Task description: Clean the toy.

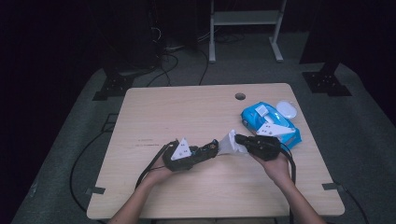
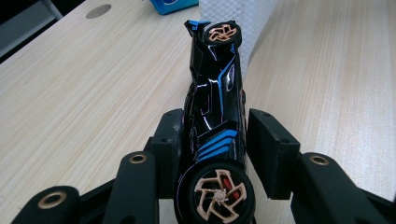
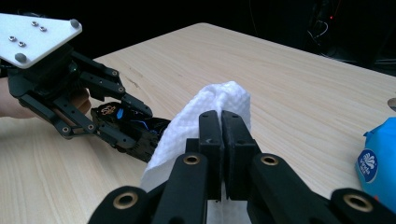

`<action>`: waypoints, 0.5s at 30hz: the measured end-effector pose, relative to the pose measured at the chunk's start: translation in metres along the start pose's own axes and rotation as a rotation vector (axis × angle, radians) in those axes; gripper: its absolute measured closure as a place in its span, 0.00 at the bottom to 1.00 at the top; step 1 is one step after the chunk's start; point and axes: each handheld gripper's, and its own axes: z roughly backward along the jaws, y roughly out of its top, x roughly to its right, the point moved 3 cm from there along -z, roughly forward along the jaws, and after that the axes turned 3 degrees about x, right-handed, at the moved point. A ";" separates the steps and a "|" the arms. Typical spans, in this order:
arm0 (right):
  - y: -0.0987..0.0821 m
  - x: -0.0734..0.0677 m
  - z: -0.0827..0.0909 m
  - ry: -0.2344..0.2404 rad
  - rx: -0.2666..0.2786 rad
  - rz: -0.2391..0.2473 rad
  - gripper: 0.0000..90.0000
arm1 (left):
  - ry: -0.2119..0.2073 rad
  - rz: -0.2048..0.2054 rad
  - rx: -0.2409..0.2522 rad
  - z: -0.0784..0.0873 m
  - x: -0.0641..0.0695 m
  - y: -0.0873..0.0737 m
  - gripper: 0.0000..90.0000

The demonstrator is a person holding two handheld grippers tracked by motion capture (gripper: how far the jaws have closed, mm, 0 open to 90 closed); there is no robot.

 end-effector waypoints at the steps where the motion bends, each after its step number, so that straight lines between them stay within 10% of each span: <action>1: 0.000 0.000 0.000 0.001 0.004 0.000 0.97 | 0.000 0.000 0.000 0.000 0.000 0.000 0.63; 15: 0.002 0.006 0.007 -0.006 0.032 -0.030 0.97 | -0.003 0.004 0.014 0.001 0.000 0.002 0.64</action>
